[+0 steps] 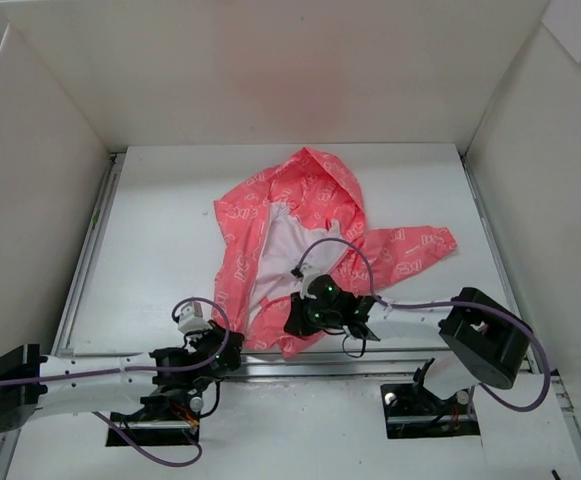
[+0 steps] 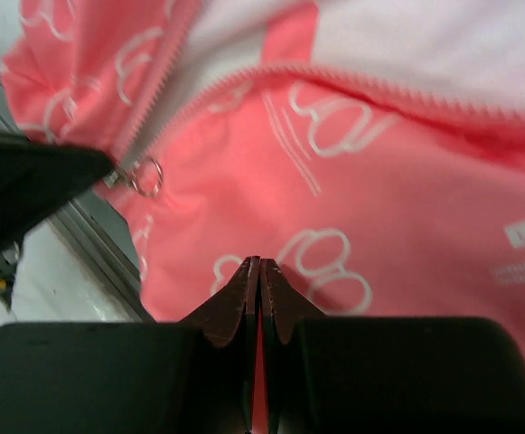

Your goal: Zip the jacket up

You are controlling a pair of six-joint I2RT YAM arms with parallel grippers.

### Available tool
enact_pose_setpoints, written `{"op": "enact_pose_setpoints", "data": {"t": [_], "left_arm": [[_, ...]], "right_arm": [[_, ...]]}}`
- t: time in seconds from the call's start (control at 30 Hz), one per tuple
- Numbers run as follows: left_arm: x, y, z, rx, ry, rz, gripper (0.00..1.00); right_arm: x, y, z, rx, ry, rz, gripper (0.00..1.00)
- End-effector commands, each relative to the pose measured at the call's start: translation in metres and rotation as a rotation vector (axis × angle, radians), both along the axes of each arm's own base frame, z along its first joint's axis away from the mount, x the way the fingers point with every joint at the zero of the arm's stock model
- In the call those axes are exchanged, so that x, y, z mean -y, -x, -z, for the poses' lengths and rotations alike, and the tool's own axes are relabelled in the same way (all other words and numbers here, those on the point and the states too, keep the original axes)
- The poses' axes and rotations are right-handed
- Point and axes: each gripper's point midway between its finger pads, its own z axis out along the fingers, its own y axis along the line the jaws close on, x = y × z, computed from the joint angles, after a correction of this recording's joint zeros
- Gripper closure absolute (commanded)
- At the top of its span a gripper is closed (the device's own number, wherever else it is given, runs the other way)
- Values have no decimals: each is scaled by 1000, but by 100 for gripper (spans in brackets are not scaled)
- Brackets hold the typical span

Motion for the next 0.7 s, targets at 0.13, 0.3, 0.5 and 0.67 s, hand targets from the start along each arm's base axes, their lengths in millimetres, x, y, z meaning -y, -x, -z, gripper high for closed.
{"op": "enact_pose_setpoints", "data": {"t": [0.13, 0.3, 0.5, 0.67], "left_arm": [[8, 2, -1, 17, 70, 30, 100], [5, 1, -2, 27, 48, 30, 100], [3, 1, 1, 21, 64, 24, 100], [-3, 1, 2, 23, 84, 17, 100]], "right_arm": [[-11, 11, -47, 93, -78, -89, 67], [-36, 15, -48, 105, -40, -211, 74], [-71, 15, -35, 90, -90, -303, 100], [-83, 13, -21, 65, -97, -311, 85]]}}
